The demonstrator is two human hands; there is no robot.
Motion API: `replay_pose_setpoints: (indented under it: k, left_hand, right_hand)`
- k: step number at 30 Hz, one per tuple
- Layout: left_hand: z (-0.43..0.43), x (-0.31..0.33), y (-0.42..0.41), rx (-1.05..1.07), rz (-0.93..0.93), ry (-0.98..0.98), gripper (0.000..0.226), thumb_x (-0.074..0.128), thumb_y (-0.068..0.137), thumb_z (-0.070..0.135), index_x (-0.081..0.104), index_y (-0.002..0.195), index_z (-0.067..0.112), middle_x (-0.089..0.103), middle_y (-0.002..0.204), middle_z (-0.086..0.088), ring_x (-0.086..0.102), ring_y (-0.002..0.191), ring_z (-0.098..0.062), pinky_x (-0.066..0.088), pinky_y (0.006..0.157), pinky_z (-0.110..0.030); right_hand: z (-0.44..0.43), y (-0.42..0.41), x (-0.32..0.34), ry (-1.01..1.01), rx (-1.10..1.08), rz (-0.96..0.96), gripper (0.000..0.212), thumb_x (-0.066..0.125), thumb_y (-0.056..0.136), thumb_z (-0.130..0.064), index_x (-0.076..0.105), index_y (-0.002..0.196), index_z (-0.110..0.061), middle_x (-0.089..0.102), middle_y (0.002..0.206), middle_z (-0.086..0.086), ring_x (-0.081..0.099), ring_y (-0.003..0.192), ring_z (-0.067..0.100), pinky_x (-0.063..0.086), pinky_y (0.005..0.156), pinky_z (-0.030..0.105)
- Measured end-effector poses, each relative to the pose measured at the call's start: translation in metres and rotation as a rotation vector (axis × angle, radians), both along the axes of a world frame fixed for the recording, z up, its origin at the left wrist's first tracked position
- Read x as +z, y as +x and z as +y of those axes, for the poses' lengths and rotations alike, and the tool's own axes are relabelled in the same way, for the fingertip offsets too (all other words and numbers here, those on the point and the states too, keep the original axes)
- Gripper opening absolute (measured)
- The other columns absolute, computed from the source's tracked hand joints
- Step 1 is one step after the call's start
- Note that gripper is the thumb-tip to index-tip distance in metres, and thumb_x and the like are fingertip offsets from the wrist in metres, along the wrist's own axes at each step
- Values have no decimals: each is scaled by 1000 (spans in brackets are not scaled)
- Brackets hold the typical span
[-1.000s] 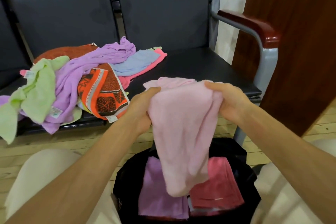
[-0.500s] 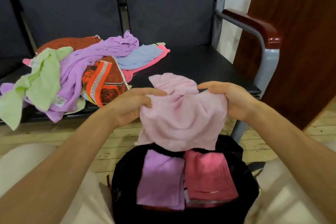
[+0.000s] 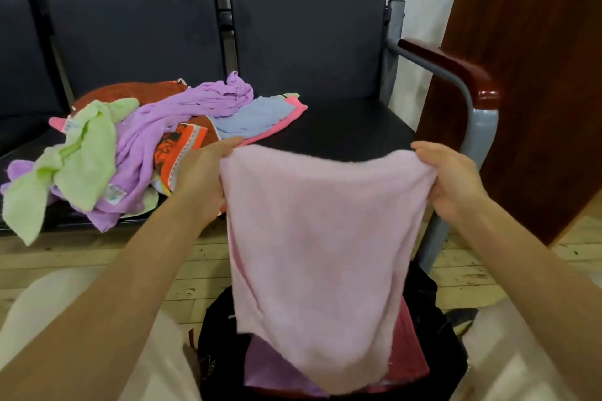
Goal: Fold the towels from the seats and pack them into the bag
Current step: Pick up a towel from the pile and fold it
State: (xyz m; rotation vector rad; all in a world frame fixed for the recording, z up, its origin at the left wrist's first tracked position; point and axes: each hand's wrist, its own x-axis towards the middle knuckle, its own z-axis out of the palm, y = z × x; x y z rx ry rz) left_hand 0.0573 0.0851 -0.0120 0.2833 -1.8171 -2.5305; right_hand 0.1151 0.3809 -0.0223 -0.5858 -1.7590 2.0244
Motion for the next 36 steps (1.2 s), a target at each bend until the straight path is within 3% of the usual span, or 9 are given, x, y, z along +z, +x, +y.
replay_pose_setpoints:
  k: [2, 6, 10, 17, 20, 24, 28, 33, 36]
  left_hand:
    - [0, -3, -3, 52, 25, -96, 22, 57, 88, 11, 71, 105, 12, 70, 103, -2, 64, 89, -17, 51, 68, -27]
    - [-1, -1, -2, 99, 37, -104, 13, 65, 85, 9, 71, 97, 10, 69, 94, -1, 62, 85, -18, 50, 69, -27]
    - [-1, 0, 0, 117, 46, -95, 5, 70, 84, 10, 67, 86, 14, 68, 82, 1, 61, 73, -15, 51, 64, -24]
    - [-2, -4, -7, 82, 0, -35, 5, 68, 86, 10, 70, 90, 9, 71, 71, 8, 62, 69, -10, 53, 60, -22]
    - [-6, -7, -8, -29, -123, 102, 8, 67, 86, 10, 69, 94, 8, 74, 83, -2, 68, 69, -11, 56, 56, -24]
    - [-13, -11, -12, -172, -235, 24, 44, 81, 69, 13, 70, 112, 10, 71, 109, -8, 68, 95, -19, 58, 68, -32]
    - [-11, -14, -15, -134, -225, -29, 35, 58, 86, -1, 64, 120, 8, 68, 112, -10, 66, 91, -19, 56, 55, -26]
    - [-3, -15, -10, -132, -246, 18, 34, 67, 86, 9, 59, 119, 7, 68, 111, -8, 65, 93, -19, 52, 66, -32]
    - [-1, -18, -10, -61, -211, -57, 19, 74, 80, 9, 65, 97, 10, 67, 98, -8, 63, 85, -20, 53, 69, -33]
  right_hand:
    - [-2, -4, -5, 161, -70, -18, 18, 60, 92, -12, 72, 103, -20, 65, 112, -5, 56, 110, 15, 44, 102, 35]
    - [0, -7, -2, 377, -132, 12, 16, 62, 92, -12, 72, 103, -17, 65, 104, -7, 53, 99, 6, 38, 86, 20]
    - [4, -6, 1, 508, -165, -5, 11, 64, 92, -17, 72, 99, -15, 65, 101, -7, 50, 99, 5, 34, 89, 24]
    - [9, -5, 3, 378, -126, -11, 6, 65, 91, -20, 71, 92, -19, 64, 104, -7, 51, 107, 12, 38, 92, 29]
    - [8, -8, 3, 417, -129, -8, 17, 57, 96, -18, 72, 105, -18, 61, 116, -7, 48, 115, 14, 40, 99, 33]
    - [8, -7, 3, 516, -142, 27, 25, 54, 98, -16, 68, 115, -26, 58, 130, -7, 43, 129, 17, 36, 112, 40]
    - [8, -3, 5, 566, -124, 34, 36, 53, 98, -12, 61, 128, -29, 51, 141, -7, 37, 136, 18, 31, 112, 39]
    - [7, -4, 3, 540, -114, 11, 26, 54, 98, -14, 68, 116, -27, 58, 128, -7, 47, 123, 17, 36, 106, 36]
    - [5, -4, 3, 530, -107, 23, 19, 57, 97, -17, 71, 108, -24, 61, 118, -8, 48, 111, 12, 40, 103, 36]
